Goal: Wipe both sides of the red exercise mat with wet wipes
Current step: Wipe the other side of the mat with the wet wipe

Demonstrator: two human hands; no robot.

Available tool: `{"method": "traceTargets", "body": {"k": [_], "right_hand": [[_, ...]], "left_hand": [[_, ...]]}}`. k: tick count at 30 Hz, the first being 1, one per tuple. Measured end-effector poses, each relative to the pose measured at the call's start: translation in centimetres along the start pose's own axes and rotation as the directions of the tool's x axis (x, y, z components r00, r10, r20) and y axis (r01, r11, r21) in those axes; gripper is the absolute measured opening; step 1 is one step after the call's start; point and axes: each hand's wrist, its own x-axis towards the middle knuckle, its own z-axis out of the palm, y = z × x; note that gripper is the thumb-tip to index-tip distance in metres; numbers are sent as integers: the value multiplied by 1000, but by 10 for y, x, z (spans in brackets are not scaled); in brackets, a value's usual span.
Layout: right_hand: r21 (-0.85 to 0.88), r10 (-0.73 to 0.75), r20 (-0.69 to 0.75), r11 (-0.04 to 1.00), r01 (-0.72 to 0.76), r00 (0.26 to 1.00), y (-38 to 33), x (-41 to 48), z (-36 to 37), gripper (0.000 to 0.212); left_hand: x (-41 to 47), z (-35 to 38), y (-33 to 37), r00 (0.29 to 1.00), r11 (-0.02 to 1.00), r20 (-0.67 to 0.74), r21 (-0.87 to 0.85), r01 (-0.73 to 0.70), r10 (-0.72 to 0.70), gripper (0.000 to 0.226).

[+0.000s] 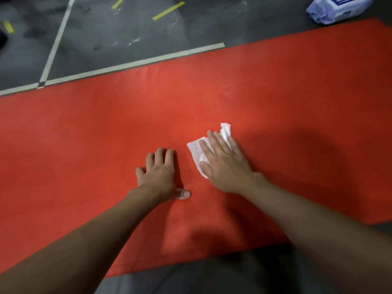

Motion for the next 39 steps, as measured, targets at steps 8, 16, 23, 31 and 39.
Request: {"method": "traceTargets", "body": {"k": [8,16,23,31,39], "right_hand": [[20,117,-74,993,-116,990,-1,-6,5,63],[1,-79,-102,997,80,992,-15,0,10,65],[49,106,-129,994,-101,986,-8,19,8,67],[56,118,-135,992,-111,984,8,37,2,72],[73,187,-150,981,-177,971,21,59,-4,68]], "left_hand": [[29,-27,5,998,996,9,-51,68,-68,97],[46,-21,5,999,1000,21,8,24,-24,111],[53,-29,2,999,998,41,46,-35,33,124],[79,-57,2,997,993,60,-105,56,-50,87],[95,-44,9,999,999,25,22,35,-36,125]]}}
